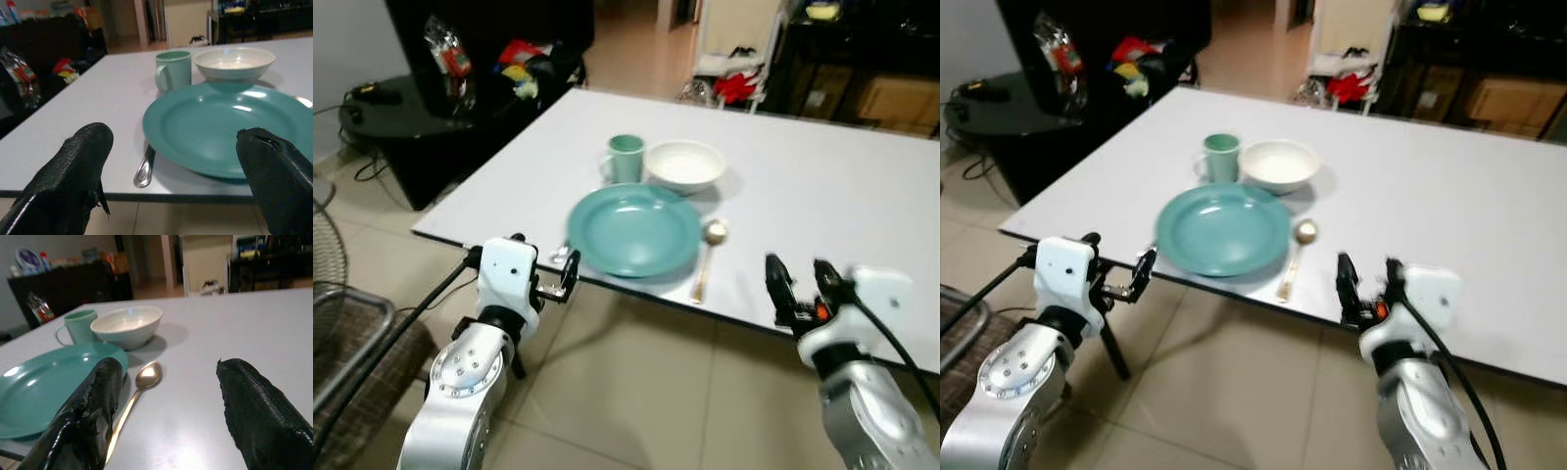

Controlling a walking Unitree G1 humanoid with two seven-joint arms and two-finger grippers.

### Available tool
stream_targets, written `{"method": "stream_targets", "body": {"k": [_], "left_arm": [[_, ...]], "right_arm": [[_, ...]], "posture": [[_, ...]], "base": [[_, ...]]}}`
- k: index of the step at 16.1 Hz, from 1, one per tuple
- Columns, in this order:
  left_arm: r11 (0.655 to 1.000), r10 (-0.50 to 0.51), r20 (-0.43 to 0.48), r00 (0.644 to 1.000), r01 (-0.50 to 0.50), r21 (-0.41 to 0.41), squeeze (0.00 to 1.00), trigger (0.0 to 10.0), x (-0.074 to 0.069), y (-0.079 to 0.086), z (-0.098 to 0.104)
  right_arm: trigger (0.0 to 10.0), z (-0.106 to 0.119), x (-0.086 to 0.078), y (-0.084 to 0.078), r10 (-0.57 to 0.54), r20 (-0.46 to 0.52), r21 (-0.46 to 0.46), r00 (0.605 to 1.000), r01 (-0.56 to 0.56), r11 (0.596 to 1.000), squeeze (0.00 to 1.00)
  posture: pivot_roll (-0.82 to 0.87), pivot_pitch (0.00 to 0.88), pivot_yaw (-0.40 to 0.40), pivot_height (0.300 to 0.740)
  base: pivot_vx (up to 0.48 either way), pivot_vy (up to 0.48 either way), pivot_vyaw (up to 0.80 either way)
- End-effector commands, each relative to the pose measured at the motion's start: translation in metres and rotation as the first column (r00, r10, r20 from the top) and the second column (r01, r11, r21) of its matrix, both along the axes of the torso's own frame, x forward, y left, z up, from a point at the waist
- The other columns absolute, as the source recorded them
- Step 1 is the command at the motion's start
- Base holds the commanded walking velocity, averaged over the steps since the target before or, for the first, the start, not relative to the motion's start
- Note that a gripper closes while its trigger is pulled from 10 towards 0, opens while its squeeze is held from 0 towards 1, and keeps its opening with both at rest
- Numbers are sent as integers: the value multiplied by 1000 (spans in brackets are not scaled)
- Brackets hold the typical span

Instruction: Setting the table

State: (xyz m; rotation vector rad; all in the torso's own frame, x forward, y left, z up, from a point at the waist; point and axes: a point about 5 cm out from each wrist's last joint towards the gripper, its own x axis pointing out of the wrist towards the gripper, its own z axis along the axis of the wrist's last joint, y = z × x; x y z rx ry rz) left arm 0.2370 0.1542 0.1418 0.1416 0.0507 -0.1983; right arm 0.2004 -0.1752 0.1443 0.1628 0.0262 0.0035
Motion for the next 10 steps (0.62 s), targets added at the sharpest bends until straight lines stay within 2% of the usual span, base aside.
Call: {"method": "stream_targets", "body": {"k": [1,3,5,6,10], "left_arm": [[999,46,-9,999,-46,27,0,10000,-1,9,-4],[998,52,3,999,-52,23,0,10000,1,9,-2],[999,39,16,999,-39,22,0,10000,2,7,-2],[999,31,10,999,-31,14,0,10000,2,5,-4],[999,36,-11,999,-36,34,0,10000,-1,7,-14]], "right_arm": [[10000,-1,-1,5,33,24,21,999,-33,999,0],[10000,-4,-1,3,8,16,-8,1000,-8,1000,0],[10000,-7,0,6,68,32,-44,997,-66,997,0],[10000,-7,1,11,115,50,-91,992,-110,990,0],[10000,-14,-1,14,146,28,-101,989,-143,985,0]], "posture": [[21,0,27,740],[22,0,23,740],[24,0,21,740],[22,0,25,740],[14,0,32,740]], "base": [[0,-480,0],[0,-480,0],[0,-156,0],[0,0,800],[0,0,800]]}}
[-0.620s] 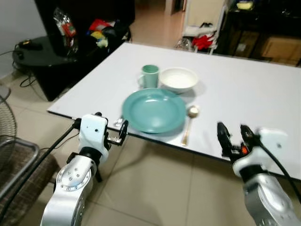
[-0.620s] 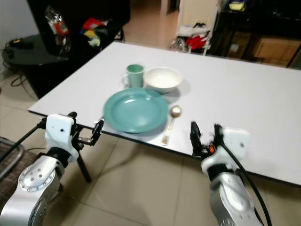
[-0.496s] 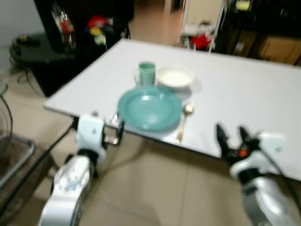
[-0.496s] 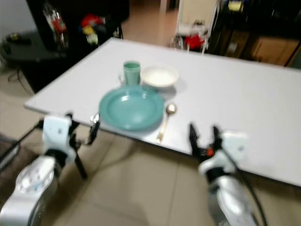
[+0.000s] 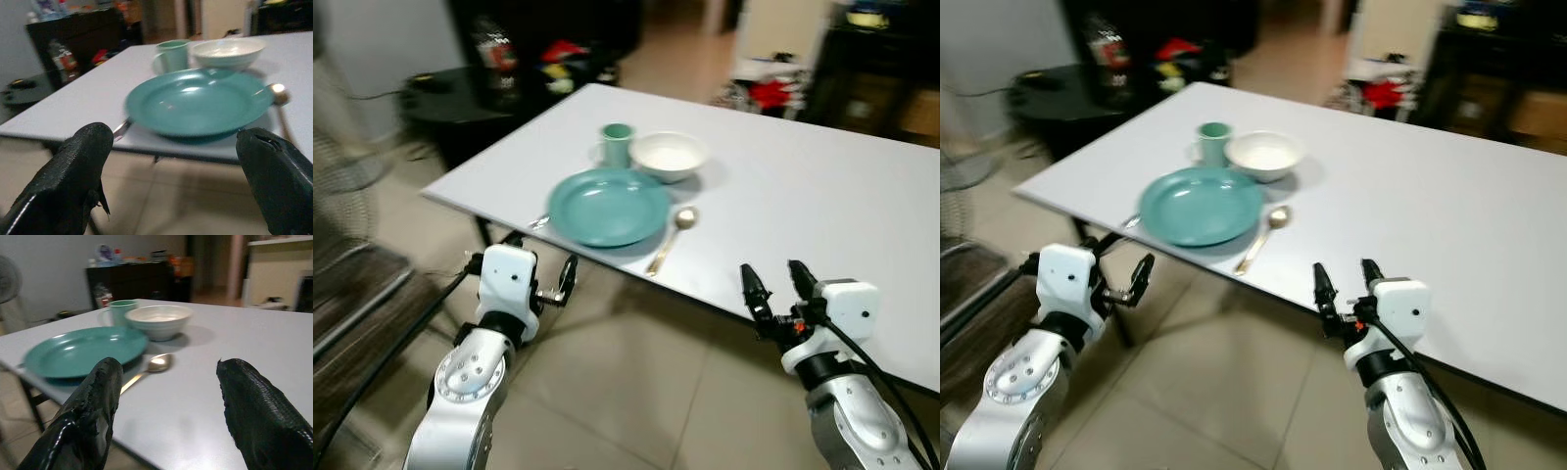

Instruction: Setting the table

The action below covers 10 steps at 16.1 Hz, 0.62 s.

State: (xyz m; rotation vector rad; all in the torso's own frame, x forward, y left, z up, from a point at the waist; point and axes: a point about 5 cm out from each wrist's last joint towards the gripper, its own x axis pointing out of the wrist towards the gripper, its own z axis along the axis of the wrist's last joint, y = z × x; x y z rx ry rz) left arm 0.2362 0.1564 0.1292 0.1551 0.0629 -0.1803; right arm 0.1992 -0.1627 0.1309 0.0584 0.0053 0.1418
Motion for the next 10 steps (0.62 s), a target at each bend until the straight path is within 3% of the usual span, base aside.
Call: {"method": "stream_targets", "body": {"k": [1,6,8,10], "left_arm": [[1000,19,-2,1000,-19,23,0,10000,-1,4,-2],[998,3,5,1000,-3,55,0,10000,0,1,-5],[997,45,-3,999,-45,62,0,10000,-1,6,-8],[996,-39,12,999,38,84,0,10000,-1,-2,-3]], "right_arm": [[10000,-2,0,0,15,1,-12,1000,-15,1000,0],[10000,-2,2,3,48,7,-20,999,-48,999,0],[10000,-5,7,6,39,7,33,999,-39,999,0],[10000,-4,7,7,46,11,52,999,-46,998,0]], "posture": [[17,0,28,740],[27,0,14,740],[34,0,11,740],[37,0,15,740]], "base": [[0,0,800],[0,0,800],[0,0,800],[0,0,800]]}}
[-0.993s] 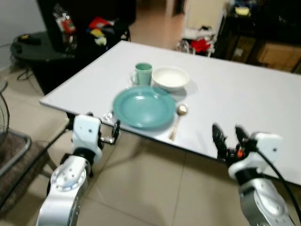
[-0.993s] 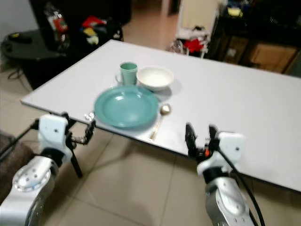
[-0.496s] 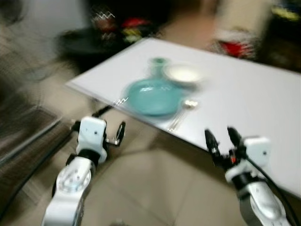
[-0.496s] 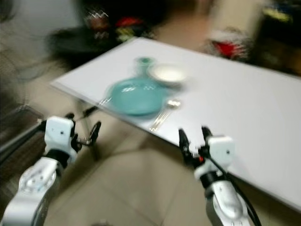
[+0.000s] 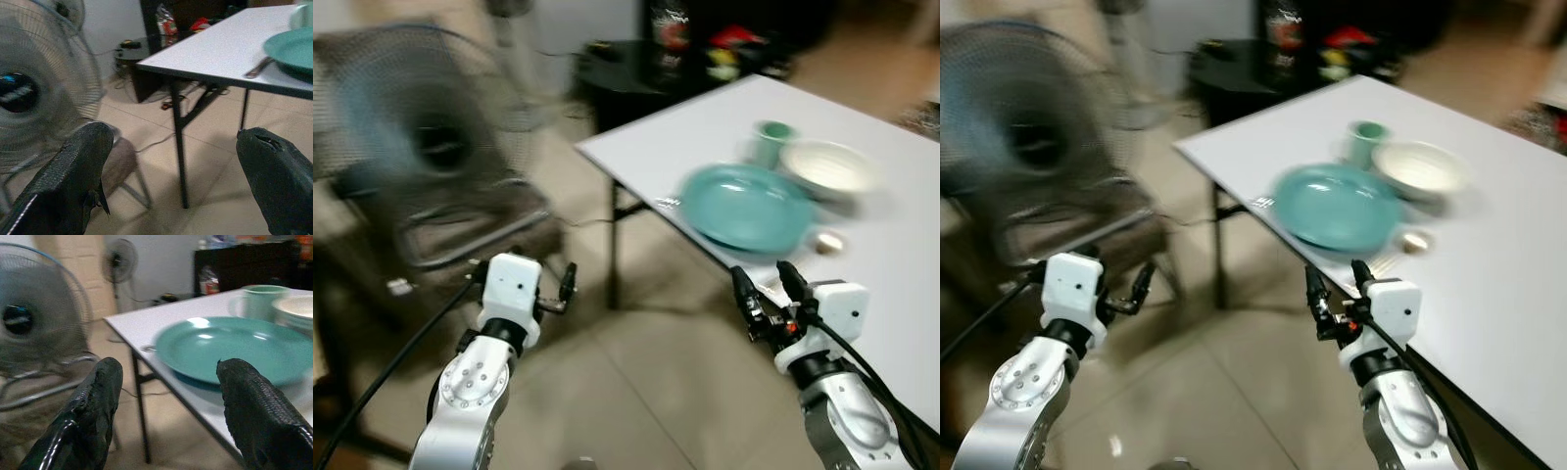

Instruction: Setting the table

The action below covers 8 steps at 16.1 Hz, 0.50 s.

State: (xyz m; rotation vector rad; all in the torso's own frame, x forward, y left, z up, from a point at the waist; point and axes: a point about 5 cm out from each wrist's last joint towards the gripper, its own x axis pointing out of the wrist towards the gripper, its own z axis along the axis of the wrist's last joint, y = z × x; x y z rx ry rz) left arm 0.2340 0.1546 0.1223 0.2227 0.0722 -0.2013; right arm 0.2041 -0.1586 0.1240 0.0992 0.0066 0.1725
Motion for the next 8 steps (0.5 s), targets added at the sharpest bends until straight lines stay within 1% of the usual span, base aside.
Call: {"method": "stream_targets", "body": {"k": [1,3,4,6,8], "left_arm": [[999,-24,19,1000,23,23,0,10000,0,0,4],[1000,0,15,1000,0,4,0,10000,1,5,4],[1000,5,17,1000,-5,3,0,10000,2,4,5],[1000,-15,21,1000,15,4,0,10000,3,1,6],[1000,8,24,1000,-7,-4,0,10000,5,4,7]], "right_arm": [[10000,2,1,3,8,7,15,1000,-8,1000,0],[10000,-1,1,5,3,-8,28,1000,-3,1000,0],[10000,-3,0,5,-4,-14,21,1000,5,1000,0],[10000,-3,-1,0,-30,-24,24,999,30,999,0],[10000,-6,0,-6,-61,-37,42,997,63,997,0]], "posture": [[40,0,13,740],[33,0,22,740],[31,0,25,740],[28,0,27,740],[30,0,27,740]], "base": [[0,0,800],[0,0,800],[0,0,800],[0,0,800],[0,0,800]]}}
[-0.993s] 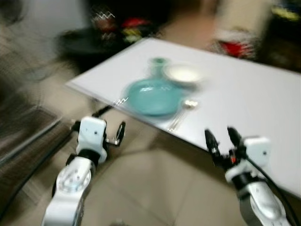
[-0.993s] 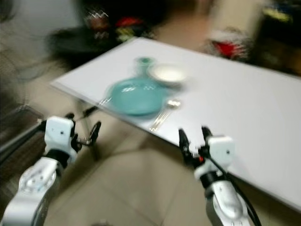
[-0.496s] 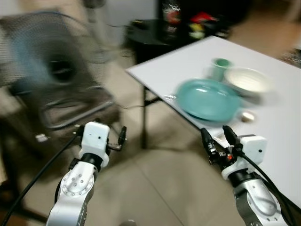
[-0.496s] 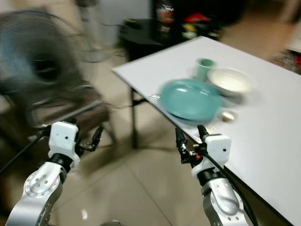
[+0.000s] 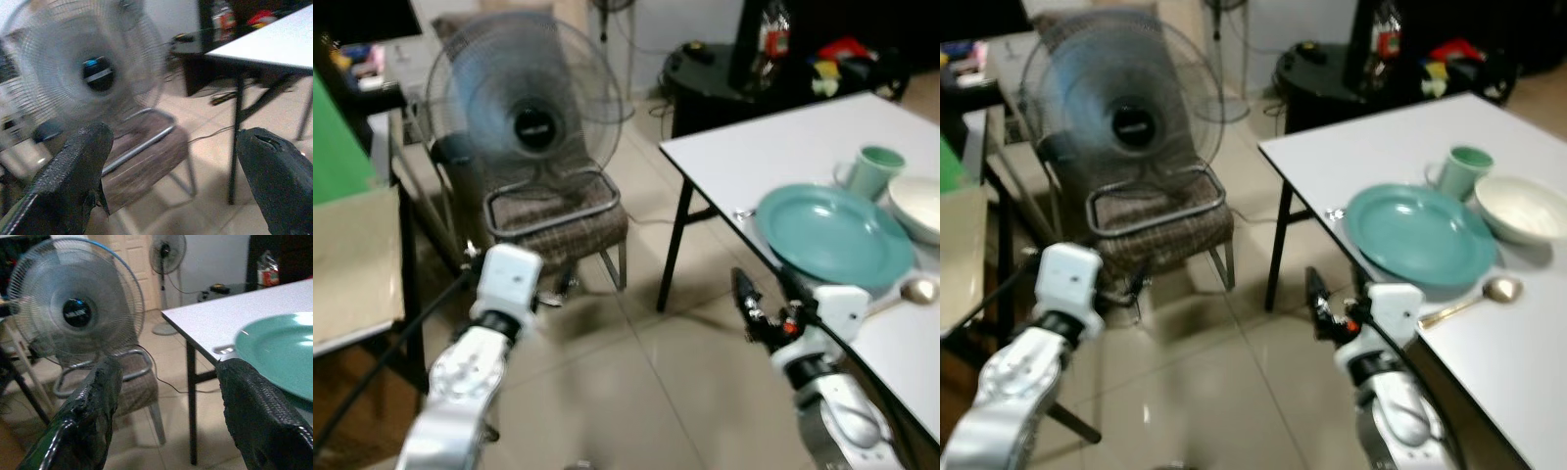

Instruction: Setting the table

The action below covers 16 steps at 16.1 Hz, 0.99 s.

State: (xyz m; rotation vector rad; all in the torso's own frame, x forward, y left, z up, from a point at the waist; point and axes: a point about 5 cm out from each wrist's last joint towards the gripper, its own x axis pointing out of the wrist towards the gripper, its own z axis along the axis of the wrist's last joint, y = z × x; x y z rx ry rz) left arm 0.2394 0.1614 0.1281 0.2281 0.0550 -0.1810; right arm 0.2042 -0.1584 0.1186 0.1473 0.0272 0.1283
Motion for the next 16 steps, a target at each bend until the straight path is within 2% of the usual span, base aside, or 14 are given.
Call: {"method": "stream_targets", "body": {"k": [1,5,10,14,16], "left_arm": [[1000,-10,8,1000,10,-12,0,10000,0,-3,2],[1000,-27,12,1000,28,-8,0,10000,3,-5,3],[1000,-3,12,1000,3,-23,0,10000,4,-2,3],[1000,3,12,1000,-3,-10,0,10000,3,3,5],[1000,1,13,1000,-1,-4,0,10000,5,4,5]], "right_arm": [[10000,0,1,-7,-20,-10,-4,1000,20,1000,0],[10000,1,4,-8,-24,-4,-3,1000,24,1000,0],[10000,0,8,-3,1,-10,19,1000,-1,1000,0],[10000,-3,9,-3,-19,-27,61,999,21,998,0],[10000,-5,10,-4,-60,-48,146,997,67,987,0]], "posture": [[30,0,26,740],[27,0,33,740],[48,0,17,740],[63,0,18,740],[54,0,27,740]], "base": [[0,0,800],[0,0,800],[0,0,800],[0,340,800],[0,345,0]]}}
